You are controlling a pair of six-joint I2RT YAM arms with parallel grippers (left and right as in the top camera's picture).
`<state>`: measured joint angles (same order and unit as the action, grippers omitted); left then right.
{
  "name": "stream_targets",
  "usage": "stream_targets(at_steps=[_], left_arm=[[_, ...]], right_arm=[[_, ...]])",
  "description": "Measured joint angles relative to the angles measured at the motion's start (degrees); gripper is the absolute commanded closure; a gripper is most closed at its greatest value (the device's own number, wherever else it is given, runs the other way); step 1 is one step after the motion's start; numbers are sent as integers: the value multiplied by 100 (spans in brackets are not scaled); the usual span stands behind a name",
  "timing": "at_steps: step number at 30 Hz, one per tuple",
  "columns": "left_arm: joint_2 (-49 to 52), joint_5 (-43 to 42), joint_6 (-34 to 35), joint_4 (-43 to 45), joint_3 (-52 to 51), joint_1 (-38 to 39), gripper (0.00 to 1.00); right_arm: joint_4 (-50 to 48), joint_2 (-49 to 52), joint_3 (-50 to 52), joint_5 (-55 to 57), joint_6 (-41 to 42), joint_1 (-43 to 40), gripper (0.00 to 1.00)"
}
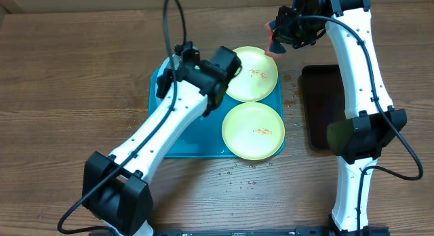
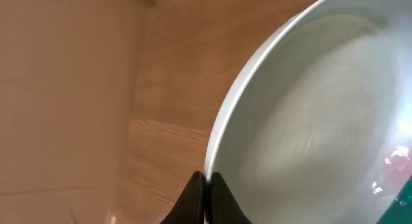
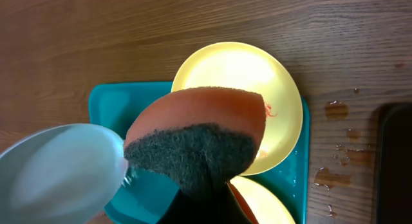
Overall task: Clean dirty plates on tray and stack at the side
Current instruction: 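Lift white plate with left gripper and place it left of tray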
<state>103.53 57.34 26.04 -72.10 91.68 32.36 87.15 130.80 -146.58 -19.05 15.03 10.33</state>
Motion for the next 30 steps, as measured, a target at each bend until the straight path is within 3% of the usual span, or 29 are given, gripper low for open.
stream_targets(at_steps=[11, 15, 24, 30], left_arm=[[0, 1700, 87, -13, 0, 525, 96], [0, 1967, 90, -15, 0, 629, 96], [0, 2081, 153, -15, 0, 656, 96], [0, 1508, 291, -15, 0, 605, 96]], right_arm=[[127, 0, 0, 120, -4, 0, 96], [136, 0, 0, 131, -7, 0, 96], [142, 0, 0, 136, -4, 0, 96], [157, 0, 0, 136, -7, 0, 96]])
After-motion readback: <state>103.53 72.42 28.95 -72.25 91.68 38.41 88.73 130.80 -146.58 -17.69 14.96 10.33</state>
